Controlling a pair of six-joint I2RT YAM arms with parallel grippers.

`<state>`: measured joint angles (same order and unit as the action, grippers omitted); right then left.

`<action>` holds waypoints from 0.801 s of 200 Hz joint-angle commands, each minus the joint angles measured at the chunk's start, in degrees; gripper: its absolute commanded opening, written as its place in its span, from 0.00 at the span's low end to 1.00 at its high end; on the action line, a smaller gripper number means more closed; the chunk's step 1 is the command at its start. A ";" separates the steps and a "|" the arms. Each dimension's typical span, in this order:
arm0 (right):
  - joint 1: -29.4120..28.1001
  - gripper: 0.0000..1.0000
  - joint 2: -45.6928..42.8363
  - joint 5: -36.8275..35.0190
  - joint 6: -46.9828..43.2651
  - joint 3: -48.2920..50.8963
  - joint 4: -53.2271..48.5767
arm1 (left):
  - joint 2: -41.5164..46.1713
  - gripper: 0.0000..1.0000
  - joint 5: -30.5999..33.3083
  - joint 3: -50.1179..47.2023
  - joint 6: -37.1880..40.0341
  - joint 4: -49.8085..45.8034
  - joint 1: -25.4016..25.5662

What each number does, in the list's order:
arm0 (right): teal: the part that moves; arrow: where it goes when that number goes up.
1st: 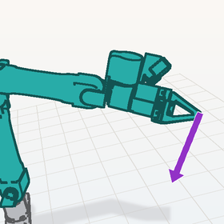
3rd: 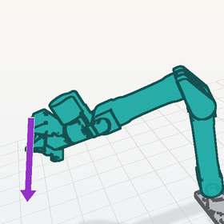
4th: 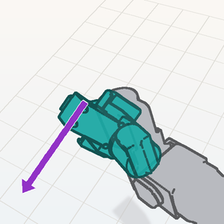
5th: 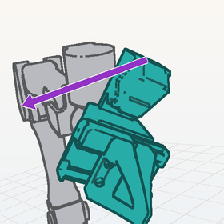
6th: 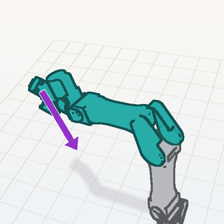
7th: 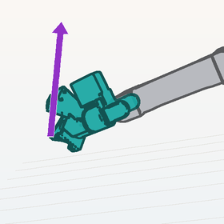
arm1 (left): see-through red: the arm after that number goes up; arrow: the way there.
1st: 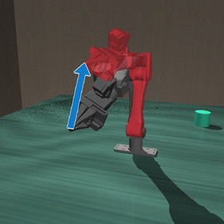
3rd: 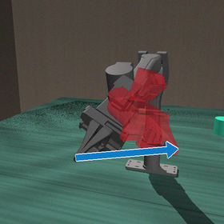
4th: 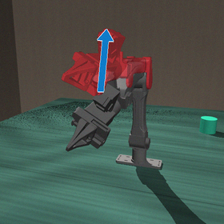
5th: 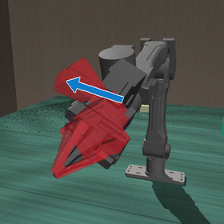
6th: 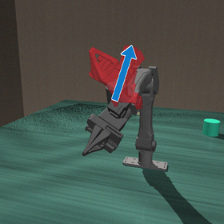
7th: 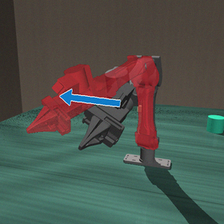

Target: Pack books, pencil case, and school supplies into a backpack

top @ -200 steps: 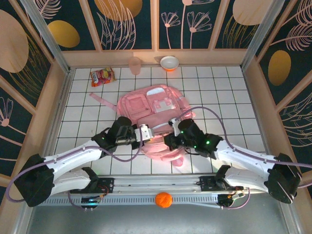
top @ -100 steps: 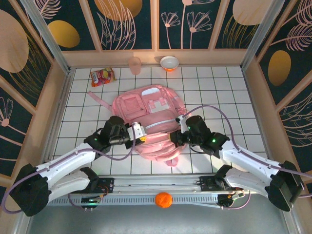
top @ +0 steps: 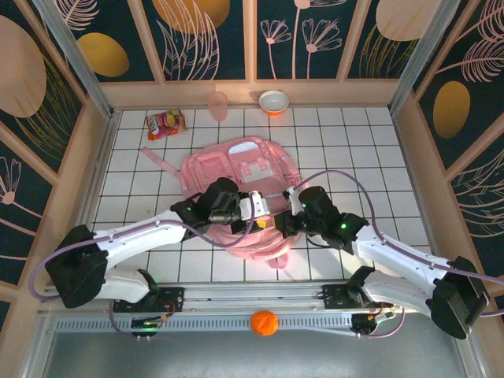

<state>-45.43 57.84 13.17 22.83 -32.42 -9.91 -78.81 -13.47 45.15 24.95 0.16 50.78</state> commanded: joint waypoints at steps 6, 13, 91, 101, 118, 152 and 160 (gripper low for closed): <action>0.12 0.00 0.41 -0.69 -1.16 -1.08 1.57 | -3.03 0.56 5.81 2.07 -1.31 -1.86 0.09; 0.12 0.00 0.41 -0.65 -1.24 -1.11 1.52 | -3.49 0.49 6.60 2.13 -1.69 -2.45 0.06; -0.01 0.01 1.77 -1.44 -2.62 0.61 3.71 | 0.23 0.00 -4.59 -0.05 -7.68 1.15 -0.16; -0.01 0.05 1.95 -1.02 -2.49 1.12 4.69 | 0.55 0.00 -5.34 -0.06 -8.13 1.33 -0.27; -0.04 0.09 2.43 -0.78 -2.26 1.51 6.07 | 1.17 0.00 -6.51 -0.06 -9.01 2.06 -0.31; -0.31 0.12 3.19 -0.75 -2.34 1.40 8.05 | 2.41 0.00 -7.18 -0.21 -9.92 3.15 -0.38; -0.22 0.12 3.33 -0.91 -2.52 1.32 8.32 | 2.67 0.00 -7.39 -0.22 -9.96 3.11 -0.38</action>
<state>-45.50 60.34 13.61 21.30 -31.70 -5.56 -79.18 -15.00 45.12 16.78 0.16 50.13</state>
